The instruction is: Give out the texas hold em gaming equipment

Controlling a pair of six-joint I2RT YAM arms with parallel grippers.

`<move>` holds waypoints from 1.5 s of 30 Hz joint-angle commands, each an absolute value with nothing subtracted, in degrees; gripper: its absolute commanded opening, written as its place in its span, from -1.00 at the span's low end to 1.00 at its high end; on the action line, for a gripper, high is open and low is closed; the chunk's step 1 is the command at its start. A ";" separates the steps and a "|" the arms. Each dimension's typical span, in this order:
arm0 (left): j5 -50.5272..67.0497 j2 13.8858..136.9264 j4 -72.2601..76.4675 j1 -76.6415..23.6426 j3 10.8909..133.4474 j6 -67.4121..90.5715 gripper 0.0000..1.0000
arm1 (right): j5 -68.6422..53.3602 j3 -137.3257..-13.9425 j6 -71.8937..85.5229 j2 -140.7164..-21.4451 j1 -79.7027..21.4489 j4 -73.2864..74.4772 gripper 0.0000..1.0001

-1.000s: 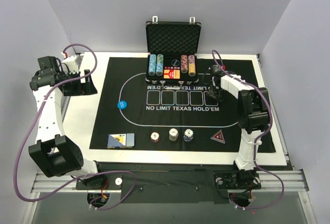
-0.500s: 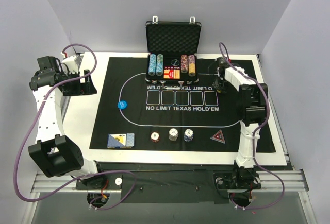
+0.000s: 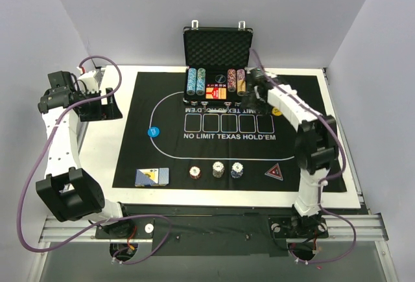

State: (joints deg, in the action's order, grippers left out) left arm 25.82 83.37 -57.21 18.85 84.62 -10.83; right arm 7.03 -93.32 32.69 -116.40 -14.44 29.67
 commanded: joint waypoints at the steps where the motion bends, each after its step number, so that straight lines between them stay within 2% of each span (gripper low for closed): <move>1: 27.07 81.04 -55.81 19.16 82.89 -10.64 0.92 | 8.00 -91.15 28.84 -103.81 -27.66 33.57 0.34; 7: 26.45 80.42 -55.55 19.25 80.86 -10.20 0.92 | 8.01 -88.86 27.86 -101.51 -44.18 34.72 0.40; 11: 26.37 81.30 -55.99 19.34 80.60 -9.76 0.91 | 6.42 -88.94 27.78 -104.41 -50.17 34.80 0.43; 22: 25.84 79.80 -54.05 19.25 77.44 -8.44 0.91 | 3.16 -91.14 25.49 -111.79 -56.42 36.47 0.48; 31: 24.79 78.58 -53.17 19.34 75.94 -8.00 0.91 | 2.90 -88.25 24.00 -114.26 -60.38 35.77 0.46; 45: 23.73 76.73 -53.53 19.25 75.23 -8.17 0.91 | 0.53 -86.04 24.43 -116.98 -60.65 31.47 0.15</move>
